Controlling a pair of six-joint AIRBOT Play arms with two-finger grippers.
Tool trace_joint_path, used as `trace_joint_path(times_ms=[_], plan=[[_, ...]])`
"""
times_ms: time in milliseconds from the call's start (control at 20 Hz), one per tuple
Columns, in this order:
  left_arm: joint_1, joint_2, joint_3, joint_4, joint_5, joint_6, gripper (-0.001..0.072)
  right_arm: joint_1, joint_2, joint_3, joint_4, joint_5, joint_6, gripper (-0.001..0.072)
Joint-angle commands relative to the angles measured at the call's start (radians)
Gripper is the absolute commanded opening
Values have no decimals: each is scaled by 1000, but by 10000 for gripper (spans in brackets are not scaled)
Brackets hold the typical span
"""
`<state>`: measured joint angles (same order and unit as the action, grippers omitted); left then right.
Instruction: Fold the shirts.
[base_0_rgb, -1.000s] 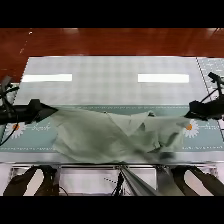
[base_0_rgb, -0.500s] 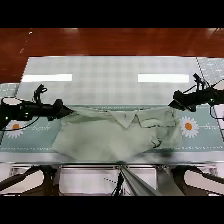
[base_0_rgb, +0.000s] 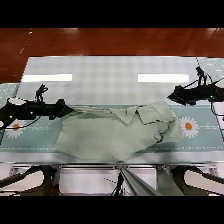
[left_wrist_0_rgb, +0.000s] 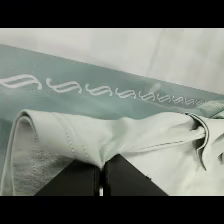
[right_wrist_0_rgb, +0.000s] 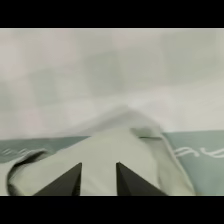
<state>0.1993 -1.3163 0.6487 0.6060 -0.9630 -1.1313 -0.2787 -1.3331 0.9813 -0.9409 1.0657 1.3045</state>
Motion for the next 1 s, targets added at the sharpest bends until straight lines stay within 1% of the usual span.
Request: trace_joint_path(times_ms=[0, 50, 150, 250, 550, 650, 850, 950], plan=[[0, -2, -1, 0, 1, 24, 27, -1, 79, 60, 46, 122, -85, 447], [0, -2, -1, 0, 2, 24, 27, 3, 114, 66, 58, 146, -83, 459], [0, -2, -1, 0, 3, 25, 27, 43, 137, 65, 66, 212, -77, 458], [0, -2, -1, 0, 2, 33, 27, 128, 118, 36, 36, 220, -67, 459], [0, -2, -1, 0, -25, 39, 27, 402, -38, -37, 35, 108, -41, 459], [0, -2, -1, 0, -25, 39, 27, 451, -86, -37, 47, 69, -23, 458], [0, -2, -1, 0, -25, 39, 27, 517, -161, -37, 124, -13, -22, 459], [0, -2, -1, 0, -25, 40, 27, 526, -187, -37, 135, -53, 7, 457]])
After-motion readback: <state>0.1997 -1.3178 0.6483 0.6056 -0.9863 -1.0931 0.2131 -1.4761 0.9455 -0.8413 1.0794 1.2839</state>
